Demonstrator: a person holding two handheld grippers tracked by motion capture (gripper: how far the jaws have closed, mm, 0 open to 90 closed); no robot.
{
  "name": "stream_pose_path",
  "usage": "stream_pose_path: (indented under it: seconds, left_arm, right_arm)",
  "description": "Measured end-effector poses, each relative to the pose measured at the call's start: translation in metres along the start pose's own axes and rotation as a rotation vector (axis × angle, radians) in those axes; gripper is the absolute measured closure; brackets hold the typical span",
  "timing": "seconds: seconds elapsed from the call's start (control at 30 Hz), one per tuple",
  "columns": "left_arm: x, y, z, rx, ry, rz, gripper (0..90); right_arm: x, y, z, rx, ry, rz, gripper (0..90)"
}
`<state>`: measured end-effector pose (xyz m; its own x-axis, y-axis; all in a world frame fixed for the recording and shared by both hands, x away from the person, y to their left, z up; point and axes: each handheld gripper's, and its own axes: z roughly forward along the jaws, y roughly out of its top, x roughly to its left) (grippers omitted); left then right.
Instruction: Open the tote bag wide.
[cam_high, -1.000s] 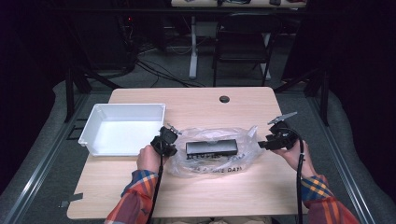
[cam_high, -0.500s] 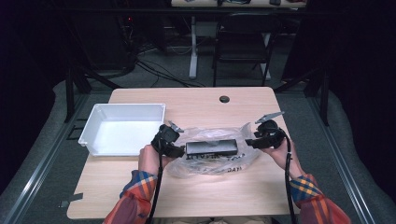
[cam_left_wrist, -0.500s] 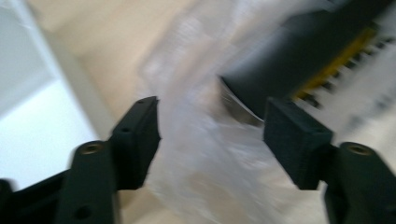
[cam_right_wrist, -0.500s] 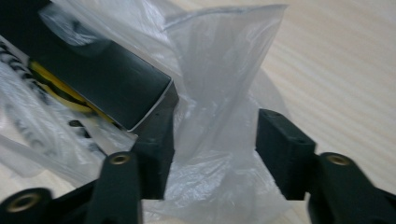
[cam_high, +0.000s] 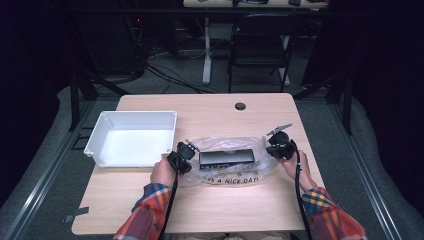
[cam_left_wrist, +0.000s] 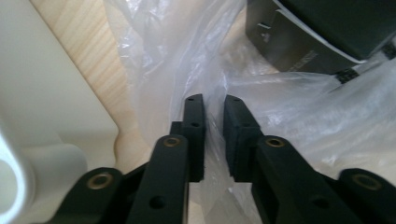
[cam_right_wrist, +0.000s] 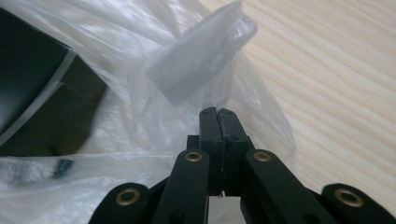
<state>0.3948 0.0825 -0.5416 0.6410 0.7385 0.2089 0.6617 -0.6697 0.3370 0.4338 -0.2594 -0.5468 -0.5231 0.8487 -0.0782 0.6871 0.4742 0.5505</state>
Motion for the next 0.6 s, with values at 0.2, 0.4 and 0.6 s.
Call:
stream_pose_path:
  seconds: [0.2,0.4,0.6]
  left_arm:
    - [0.003,0.000,0.005,0.017,-0.013,-0.008,85.7]
    - [0.004,-0.003,0.005,0.027,-0.027,-0.006,87.0]
    - [0.001,-0.007,0.004,0.056,-0.057,0.007,87.3]
  right_arm:
    - [-0.009,-0.006,0.004,0.037,-0.076,0.019,90.0]
    - [-0.015,-0.009,0.002,0.053,-0.115,0.029,90.0]
    - [-0.017,-0.012,0.000,0.083,-0.101,0.022,90.0]
